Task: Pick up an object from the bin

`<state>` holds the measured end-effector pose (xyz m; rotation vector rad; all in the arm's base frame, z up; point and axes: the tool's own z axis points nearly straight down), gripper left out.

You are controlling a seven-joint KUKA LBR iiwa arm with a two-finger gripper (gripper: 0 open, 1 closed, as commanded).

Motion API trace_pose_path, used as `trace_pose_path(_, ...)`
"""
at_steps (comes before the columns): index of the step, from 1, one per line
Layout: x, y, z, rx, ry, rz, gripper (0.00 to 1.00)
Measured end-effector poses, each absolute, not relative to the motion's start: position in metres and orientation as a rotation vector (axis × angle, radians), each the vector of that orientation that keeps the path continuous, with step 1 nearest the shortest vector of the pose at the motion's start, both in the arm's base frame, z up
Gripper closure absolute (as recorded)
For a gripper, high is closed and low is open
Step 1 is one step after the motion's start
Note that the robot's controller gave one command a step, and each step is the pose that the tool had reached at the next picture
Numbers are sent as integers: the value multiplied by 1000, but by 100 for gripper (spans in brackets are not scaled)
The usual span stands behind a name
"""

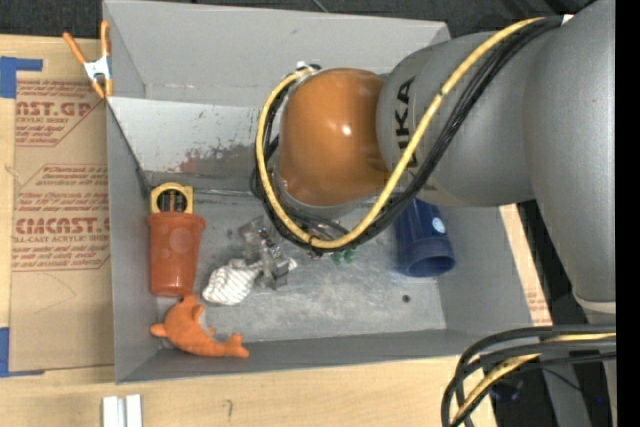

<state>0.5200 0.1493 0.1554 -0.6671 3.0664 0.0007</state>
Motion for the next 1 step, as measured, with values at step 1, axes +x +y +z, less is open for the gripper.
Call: trace_pose_path(1, 519, 149, 161, -669, 3071, 0, 100)
